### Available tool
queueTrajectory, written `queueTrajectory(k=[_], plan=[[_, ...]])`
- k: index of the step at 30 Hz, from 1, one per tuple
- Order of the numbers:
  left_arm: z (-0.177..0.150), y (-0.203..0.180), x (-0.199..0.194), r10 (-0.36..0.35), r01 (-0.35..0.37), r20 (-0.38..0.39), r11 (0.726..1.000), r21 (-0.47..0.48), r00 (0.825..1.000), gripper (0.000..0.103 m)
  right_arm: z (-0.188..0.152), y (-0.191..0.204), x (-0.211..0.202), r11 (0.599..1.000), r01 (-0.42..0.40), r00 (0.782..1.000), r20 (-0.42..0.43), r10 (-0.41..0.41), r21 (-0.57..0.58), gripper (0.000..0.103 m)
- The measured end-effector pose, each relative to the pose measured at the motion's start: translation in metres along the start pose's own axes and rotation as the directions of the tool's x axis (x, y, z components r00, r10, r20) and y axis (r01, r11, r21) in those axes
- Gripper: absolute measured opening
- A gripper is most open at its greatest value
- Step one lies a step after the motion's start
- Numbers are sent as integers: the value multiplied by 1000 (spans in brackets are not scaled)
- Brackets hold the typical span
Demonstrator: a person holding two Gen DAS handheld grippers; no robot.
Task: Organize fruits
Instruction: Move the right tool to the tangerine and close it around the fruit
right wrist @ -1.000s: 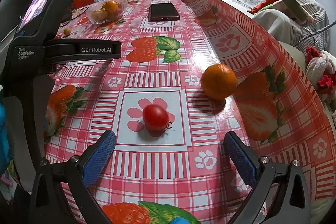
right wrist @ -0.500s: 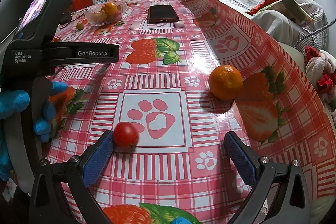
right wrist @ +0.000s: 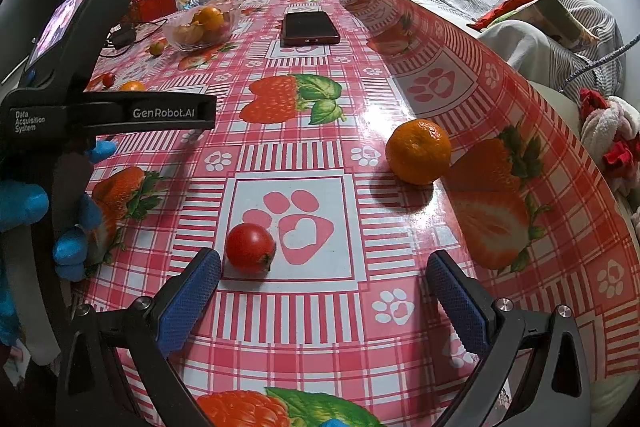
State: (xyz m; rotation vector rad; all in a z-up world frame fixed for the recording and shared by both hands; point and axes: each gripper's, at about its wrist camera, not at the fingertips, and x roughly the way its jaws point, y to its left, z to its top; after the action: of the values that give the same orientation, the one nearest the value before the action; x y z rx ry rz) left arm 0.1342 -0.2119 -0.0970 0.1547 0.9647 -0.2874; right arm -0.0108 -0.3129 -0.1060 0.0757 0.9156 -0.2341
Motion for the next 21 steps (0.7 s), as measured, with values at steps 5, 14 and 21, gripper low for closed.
queueTrajectory(k=[5, 14, 21], plan=[[-2, 1, -2, -14, 14, -1, 1000, 18, 1000, 103, 1, 0, 1, 1000, -1, 1000, -22, 1, 1, 103], [-4, 5, -2, -21, 21, -2, 999, 28, 1000, 103, 7, -2, 3, 1000, -5, 998, -64, 6, 7, 103], [-4, 5, -2, -21, 21, -2, 999, 28, 1000, 103, 8, -17, -1, 998, -23, 997, -77, 28, 63, 103]])
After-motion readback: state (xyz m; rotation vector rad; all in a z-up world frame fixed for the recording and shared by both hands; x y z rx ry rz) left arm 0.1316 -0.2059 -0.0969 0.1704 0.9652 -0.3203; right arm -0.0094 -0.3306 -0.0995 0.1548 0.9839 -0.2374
